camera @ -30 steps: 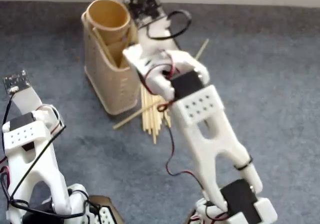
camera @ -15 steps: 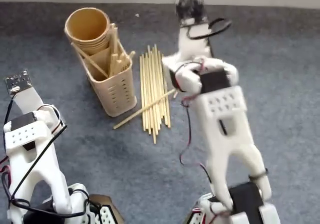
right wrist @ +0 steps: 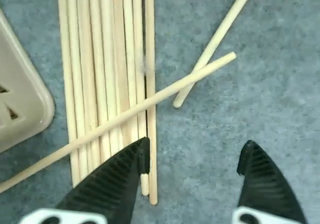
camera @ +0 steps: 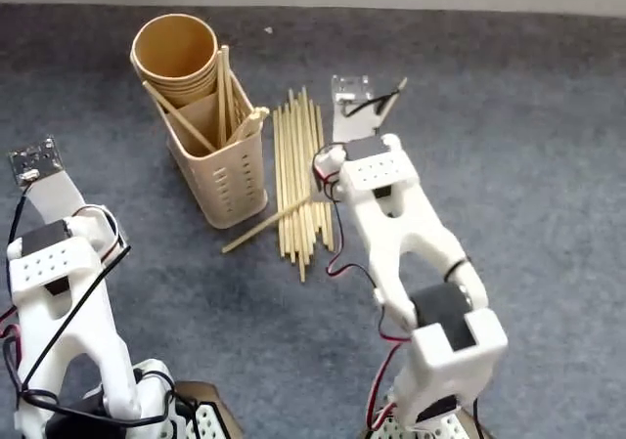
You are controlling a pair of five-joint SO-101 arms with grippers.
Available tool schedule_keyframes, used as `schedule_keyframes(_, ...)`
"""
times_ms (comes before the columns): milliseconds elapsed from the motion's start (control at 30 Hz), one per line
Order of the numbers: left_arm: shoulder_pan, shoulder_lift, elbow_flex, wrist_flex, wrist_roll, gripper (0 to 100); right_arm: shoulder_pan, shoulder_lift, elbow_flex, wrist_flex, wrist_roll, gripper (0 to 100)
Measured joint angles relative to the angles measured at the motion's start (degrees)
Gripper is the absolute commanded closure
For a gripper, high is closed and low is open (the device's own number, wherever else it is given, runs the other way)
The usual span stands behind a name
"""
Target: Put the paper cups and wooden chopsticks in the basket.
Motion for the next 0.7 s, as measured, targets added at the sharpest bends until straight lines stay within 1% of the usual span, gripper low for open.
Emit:
schedule_keyframes(167, 0.0, 0.0, 0.0, 0.0, 0.0, 83, -0.4, 4.9, 0.0, -4.0, -7.6, 71.3)
schedule_keyframes(267, 0.0, 0.0, 0.0, 0.0, 0.0, 83, -0.4, 5.4, 0.0, -5.9, -14.2, 71.3)
schedule_keyframes(333, 0.3, 0.0, 0.0, 0.0, 0.0, 83, -0.4, 5.3, 0.0, -6.2, -16.8, 71.3)
schedule_keyframes(433, 0.4, 0.0, 0.0, 0.0, -0.2, 83, -0.4, 3.6, 0.1, -6.5, -18.0, 71.3)
schedule_keyframes(567, 0.9, 0.0, 0.0, 0.0, 0.0, 83, -3.3, 1.1, 0.2, -6.9, -18.4, 71.3)
schedule_keyframes(700, 1.5, 0.0, 0.0, 0.0, -0.2, 83, -5.9, 1.1, 0.6, -11.2, -18.4, 71.3)
